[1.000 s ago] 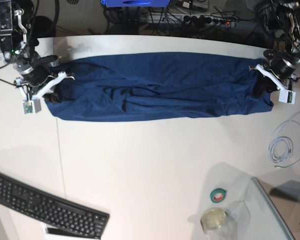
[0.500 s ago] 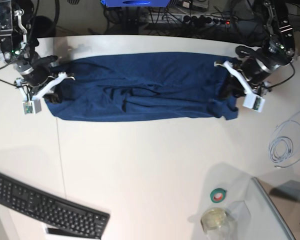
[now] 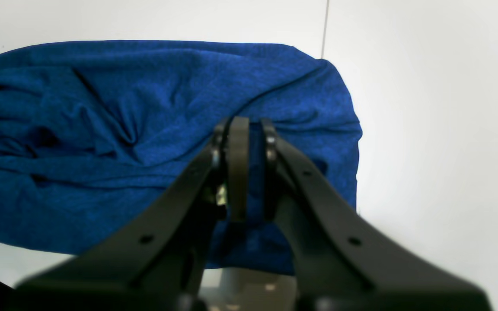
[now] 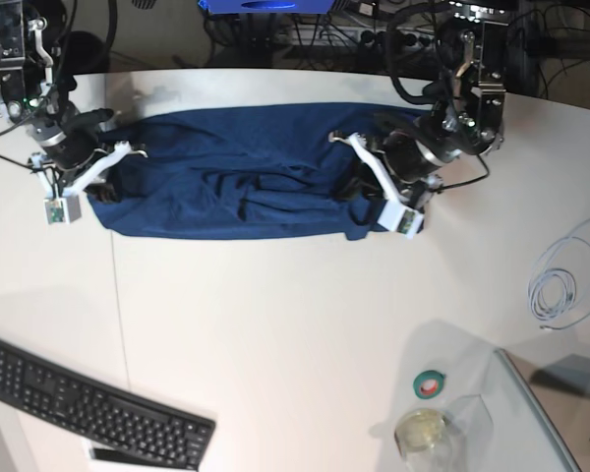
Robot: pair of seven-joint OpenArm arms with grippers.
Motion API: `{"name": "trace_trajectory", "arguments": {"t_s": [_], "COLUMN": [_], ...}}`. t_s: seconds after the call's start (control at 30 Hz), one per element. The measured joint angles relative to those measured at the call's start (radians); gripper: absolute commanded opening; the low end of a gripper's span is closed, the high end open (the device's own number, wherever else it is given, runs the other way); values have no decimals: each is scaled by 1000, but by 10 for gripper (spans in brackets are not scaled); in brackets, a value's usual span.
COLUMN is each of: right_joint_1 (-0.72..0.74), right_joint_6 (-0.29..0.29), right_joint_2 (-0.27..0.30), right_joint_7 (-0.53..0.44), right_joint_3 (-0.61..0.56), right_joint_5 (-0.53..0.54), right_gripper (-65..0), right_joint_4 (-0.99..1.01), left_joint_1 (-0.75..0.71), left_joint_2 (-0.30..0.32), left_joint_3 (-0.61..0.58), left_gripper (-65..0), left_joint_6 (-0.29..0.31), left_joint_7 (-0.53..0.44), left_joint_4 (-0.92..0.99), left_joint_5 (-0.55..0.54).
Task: Layout the t-shirt on the table in an organized manner, then fold the t-shirt properly
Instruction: 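Fold the strip end with the left gripper toward the right gripper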
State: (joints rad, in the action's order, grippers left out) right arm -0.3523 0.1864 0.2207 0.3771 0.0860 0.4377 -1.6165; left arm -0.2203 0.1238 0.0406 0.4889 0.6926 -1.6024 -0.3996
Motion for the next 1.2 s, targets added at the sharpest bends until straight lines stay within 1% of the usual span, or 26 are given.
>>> {"name": "trace_trajectory", "arguments": {"t_s": [0.17, 0.3, 0.47, 0.6, 0.63, 0.7, 0.73, 0.9, 1.1, 1.2], "right_joint_1": [0, 0, 1, 6, 6, 5, 5, 6, 6, 6], "right_joint_6": [0, 0, 0, 0, 0, 0, 0, 0, 0, 0], "right_joint_2": [1, 0, 3, 6, 6, 6, 6, 5, 5, 6], "right_joint_7": [0, 0, 0, 0, -2, 0, 0, 0, 0, 0], "right_joint_3": [0, 0, 0, 0, 0, 0, 0, 0, 0, 0], "right_joint_5": [0, 0, 0, 0, 0, 0, 0, 0, 0, 0], "right_gripper": [-606, -606, -606, -606, -606, -606, -606, -606, -606, -606], "right_joint_4": [0, 0, 0, 0, 0, 0, 0, 0, 0, 0], "left_joint_1": [35, 55, 34, 22, 20, 24, 23, 27, 32, 36], "left_joint_2": [-8, -26, -34, -35, -35, -35, -35, -35, -68, -73], "left_joint_3": [-38, -38, -40, -41, -40, -34, -33, -35, -39, -41], "left_gripper": [-650, -650, -650, -650, -650, -650, -650, -650, -650, -650], "left_joint_6": [-41, -41, -44, -44, -44, -44, -45, -44, -44, -41], "left_joint_7": [1, 0, 3, 4, 26, 119, 137, 138, 146, 143], "left_joint_4": [45, 64, -3, -19, -20, -22, -32, -113, -114, -101], "left_joint_5": [-1, -2, -5, -5, -6, -6, -2, -12, -1, -5]}}
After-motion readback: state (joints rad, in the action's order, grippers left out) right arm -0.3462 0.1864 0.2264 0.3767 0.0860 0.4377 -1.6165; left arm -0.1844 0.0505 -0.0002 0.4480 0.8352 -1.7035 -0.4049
